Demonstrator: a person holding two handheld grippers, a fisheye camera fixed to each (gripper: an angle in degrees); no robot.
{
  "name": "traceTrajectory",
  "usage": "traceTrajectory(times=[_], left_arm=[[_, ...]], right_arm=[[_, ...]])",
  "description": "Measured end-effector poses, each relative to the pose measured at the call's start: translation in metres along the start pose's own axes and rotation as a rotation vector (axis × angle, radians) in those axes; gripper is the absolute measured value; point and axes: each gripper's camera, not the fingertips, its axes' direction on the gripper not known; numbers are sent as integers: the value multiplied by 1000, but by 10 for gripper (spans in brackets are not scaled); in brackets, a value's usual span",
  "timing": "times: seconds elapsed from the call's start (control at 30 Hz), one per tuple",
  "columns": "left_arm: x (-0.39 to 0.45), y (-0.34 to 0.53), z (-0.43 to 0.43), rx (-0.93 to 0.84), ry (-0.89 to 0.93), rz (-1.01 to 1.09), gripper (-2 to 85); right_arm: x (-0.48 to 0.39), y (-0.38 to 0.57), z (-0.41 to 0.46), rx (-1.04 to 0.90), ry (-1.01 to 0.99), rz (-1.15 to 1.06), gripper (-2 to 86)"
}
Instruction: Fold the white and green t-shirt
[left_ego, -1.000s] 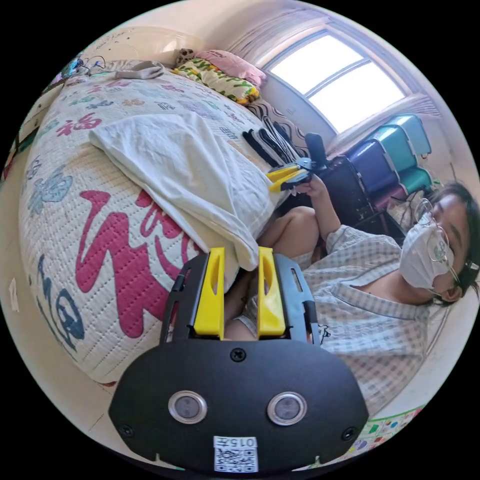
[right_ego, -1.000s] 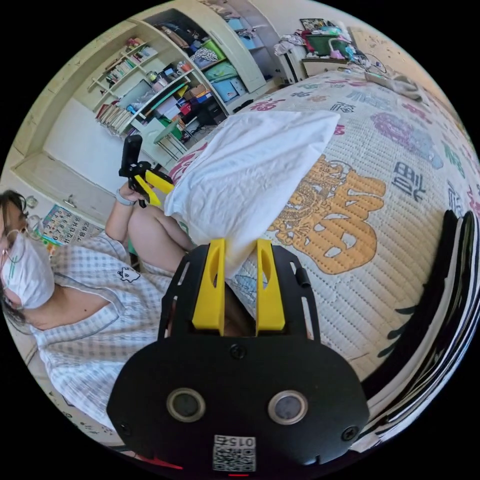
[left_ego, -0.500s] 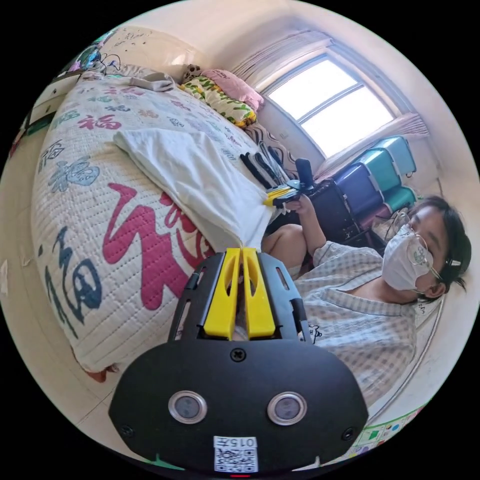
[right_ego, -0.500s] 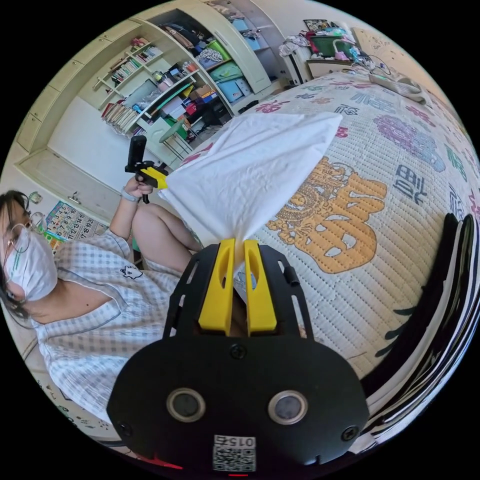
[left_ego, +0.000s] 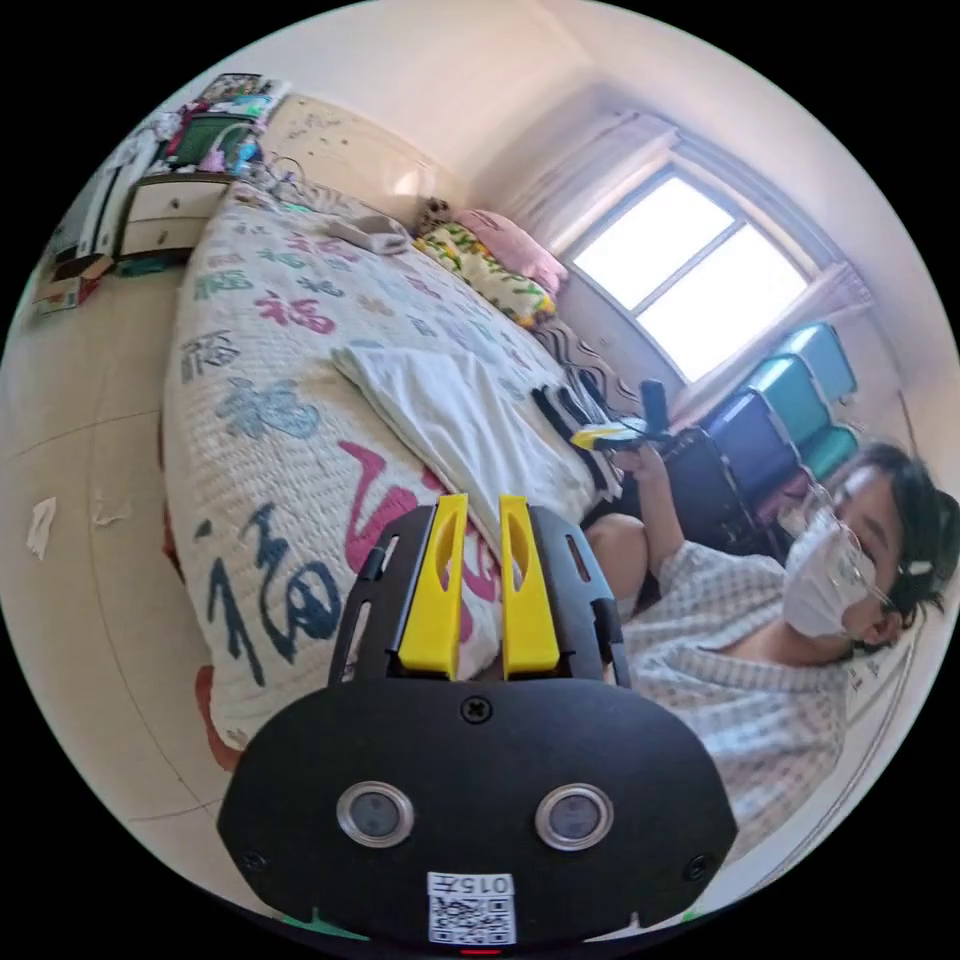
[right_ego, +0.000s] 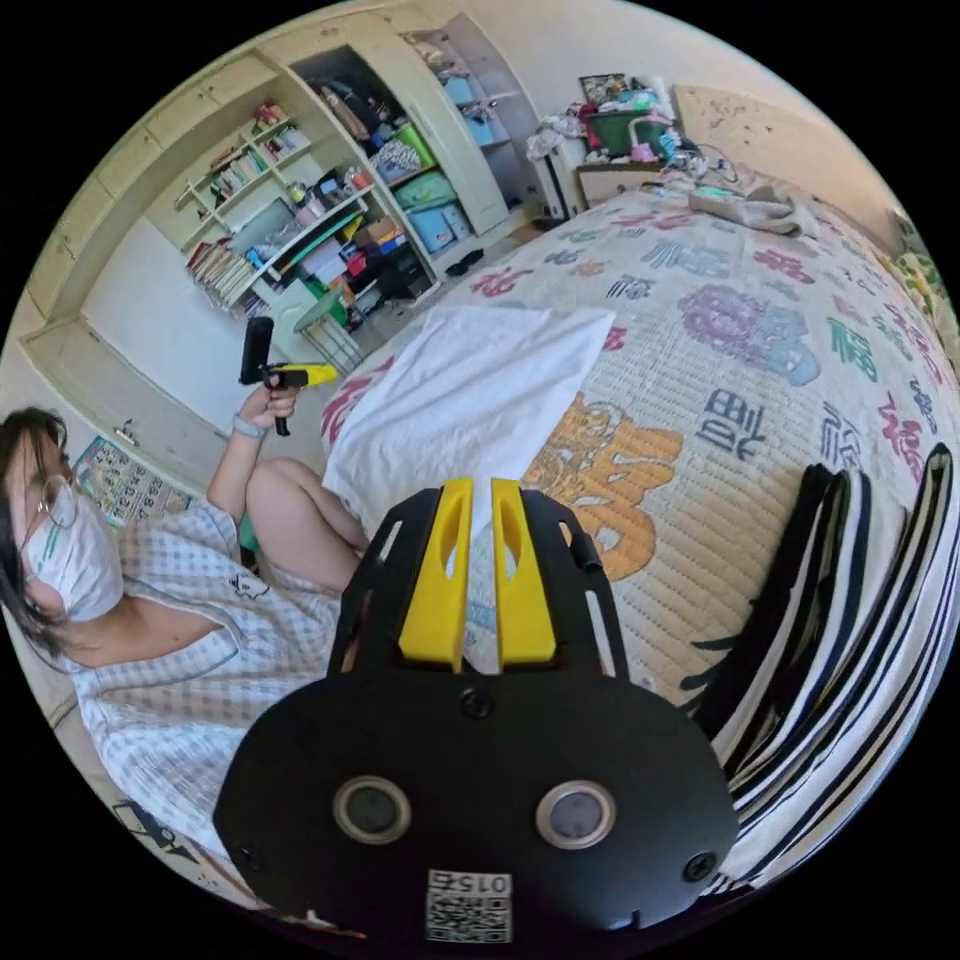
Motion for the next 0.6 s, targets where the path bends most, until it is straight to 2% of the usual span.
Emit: traceTrajectory(times=[0.1,0.17,0.23,0.37,0.47,0.6], left_arm=[[-9,-32,14,25,-149,-61,94],[-13,-63,36,2,-220,-76,103],[-17,-83,52,15,-259,-103,105],[-35,-110,81,3,-377,-203,105],[-37,-118,87,16,-428,-222,79],[-38,-123,91,40,-420,-216,38]], right_arm=[[-24,-20,0,128,-65,-67,41],[-74,-38,26,65,-222,-268,57],[-120,-44,59,-56,-252,-422,74],[-194,-34,133,-293,-144,-662,82],[-207,-27,162,-330,4,-689,79],[-212,-21,173,-332,50,-692,46]])
